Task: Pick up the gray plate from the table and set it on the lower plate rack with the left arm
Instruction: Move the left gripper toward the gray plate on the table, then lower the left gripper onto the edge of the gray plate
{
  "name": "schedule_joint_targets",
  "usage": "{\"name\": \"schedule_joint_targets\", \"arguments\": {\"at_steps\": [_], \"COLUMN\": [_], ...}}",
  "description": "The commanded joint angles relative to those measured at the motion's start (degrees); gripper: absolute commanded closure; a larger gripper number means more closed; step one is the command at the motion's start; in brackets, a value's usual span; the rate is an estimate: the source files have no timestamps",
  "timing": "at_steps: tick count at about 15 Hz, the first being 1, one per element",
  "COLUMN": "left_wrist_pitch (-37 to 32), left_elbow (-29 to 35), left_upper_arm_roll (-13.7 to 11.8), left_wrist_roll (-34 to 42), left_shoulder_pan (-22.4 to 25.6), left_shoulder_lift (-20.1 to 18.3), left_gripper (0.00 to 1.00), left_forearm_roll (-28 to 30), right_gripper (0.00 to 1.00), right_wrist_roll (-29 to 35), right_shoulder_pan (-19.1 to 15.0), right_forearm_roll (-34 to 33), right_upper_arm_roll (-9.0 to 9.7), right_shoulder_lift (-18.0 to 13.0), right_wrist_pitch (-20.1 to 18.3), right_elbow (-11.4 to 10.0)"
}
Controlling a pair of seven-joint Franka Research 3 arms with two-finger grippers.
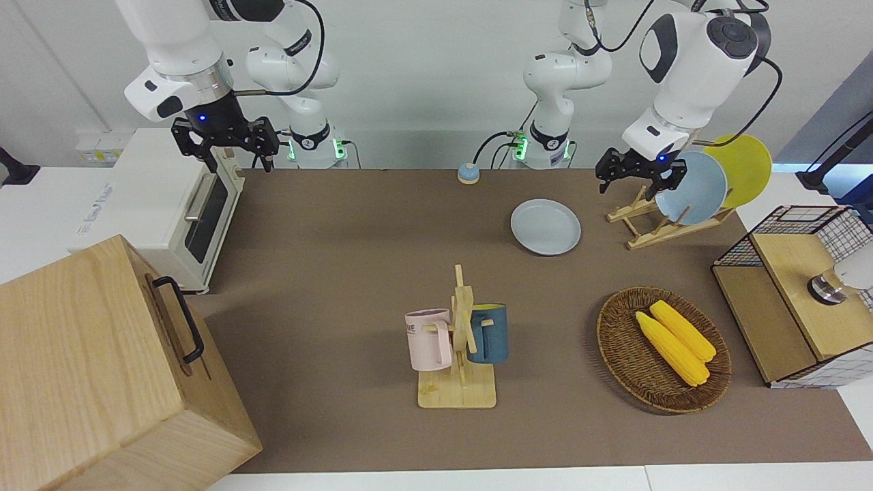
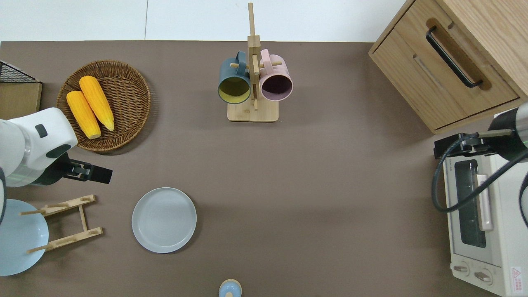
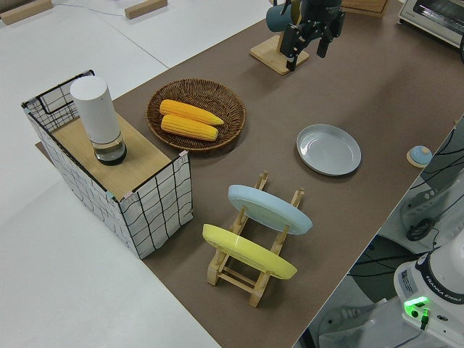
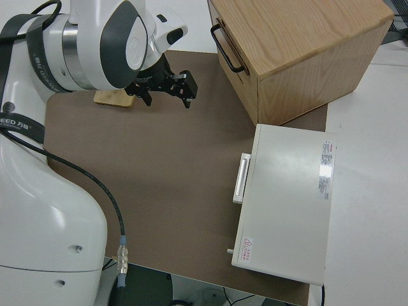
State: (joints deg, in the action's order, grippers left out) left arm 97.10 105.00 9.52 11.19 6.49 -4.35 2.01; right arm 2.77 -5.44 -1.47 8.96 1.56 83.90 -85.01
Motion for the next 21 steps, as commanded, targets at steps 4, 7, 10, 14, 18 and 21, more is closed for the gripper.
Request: {"name": "schedule_joint_targets", "arguments": {"at_steps": [4, 7, 10, 14, 18, 21], "left_wrist_pitch": [3.4, 9.2, 14.3, 19.7, 25.3, 29.3], "left_elbow": [8.6, 15.7, 21.0, 26.7, 31.6, 34.5], "left_upper_arm_roll": [-0.2, -0.2, -0.4, -0.4, -0.4, -0.4], "left_wrist_roll": [-0.4, -0.4, -0.3, -0.2, -0.1, -0.1], "left_shoulder_pan": [0.1, 0.1, 0.2, -0.1, -0.5, -0.7], "left_shoulder_lift": [-2.8, -5.1, -6.3, -6.6, -6.5, -6.1], "left_gripper": [0.0, 0.0, 0.0, 0.0, 0.0, 0.0], "left_forearm_roll": [-1.9, -2.0, -2.0, -2.0, -1.9, -1.9], "right_gripper": [0.017, 0.017, 0.017, 0.017, 0.017, 0.017], "right_wrist_roll": [0.2, 0.2, 0.2, 0.2, 0.2, 0.2], "right_shoulder_pan": [0.4, 0.4, 0.4, 0.4, 0.4, 0.4], "right_forearm_roll": [0.2, 0.2, 0.2, 0.2, 0.2, 0.2], "right_upper_arm_roll": [-0.34, -0.34, -0.34, -0.34, -0.34, -0.34], "right_shoulder_lift": [0.0, 0.0, 0.0, 0.0, 0.0, 0.0], "right_wrist_pitch": [-0.1, -0.1, -0.1, -0.1, -0.1, -0.1], "right_elbow": [0.4, 0.4, 0.4, 0.4, 0.4, 0.4]}}
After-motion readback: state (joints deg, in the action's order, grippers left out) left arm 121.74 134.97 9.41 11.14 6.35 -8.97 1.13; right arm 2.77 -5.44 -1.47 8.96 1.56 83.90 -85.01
